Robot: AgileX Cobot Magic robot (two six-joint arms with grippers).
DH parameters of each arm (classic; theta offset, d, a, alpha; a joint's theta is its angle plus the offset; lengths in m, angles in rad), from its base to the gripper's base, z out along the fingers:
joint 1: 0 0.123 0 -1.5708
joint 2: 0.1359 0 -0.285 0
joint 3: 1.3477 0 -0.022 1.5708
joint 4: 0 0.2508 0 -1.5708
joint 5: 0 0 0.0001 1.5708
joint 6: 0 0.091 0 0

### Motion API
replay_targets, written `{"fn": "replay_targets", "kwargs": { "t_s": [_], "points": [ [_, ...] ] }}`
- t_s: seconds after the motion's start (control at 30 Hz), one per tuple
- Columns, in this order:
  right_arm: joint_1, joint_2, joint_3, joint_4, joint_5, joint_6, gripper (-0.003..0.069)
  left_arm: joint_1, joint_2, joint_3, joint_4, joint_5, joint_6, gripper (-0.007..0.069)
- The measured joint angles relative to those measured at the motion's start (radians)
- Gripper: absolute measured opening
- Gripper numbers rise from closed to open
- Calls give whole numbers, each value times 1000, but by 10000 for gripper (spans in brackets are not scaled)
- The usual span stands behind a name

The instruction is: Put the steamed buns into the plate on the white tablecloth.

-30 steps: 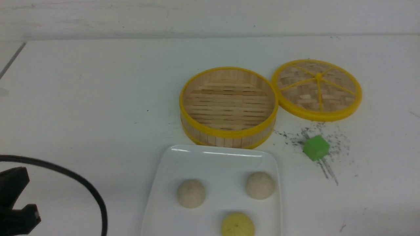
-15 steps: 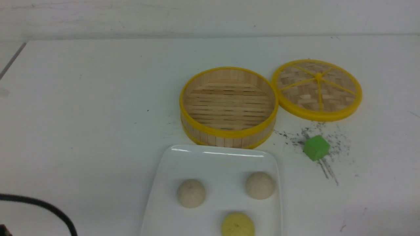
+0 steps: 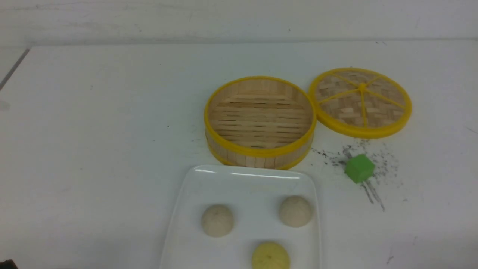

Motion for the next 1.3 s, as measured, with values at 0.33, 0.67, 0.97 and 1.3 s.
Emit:
{"fn": "replay_targets", "kwargs": {
  "t_s": [0.33,0.67,0.97,1.3],
  "points": [
    [0,0,0,0,0,0,134,-28,0,-1,0,7,8,69],
    [-1,0,0,0,0,0,144,53,0,-1,0,8,9,71],
    [-1,0,0,0,0,0,155,48,0,-2,10,10,11,79],
    [-1,0,0,0,0,0,169,2,0,-2,18,11,11,84]
  ]
}}
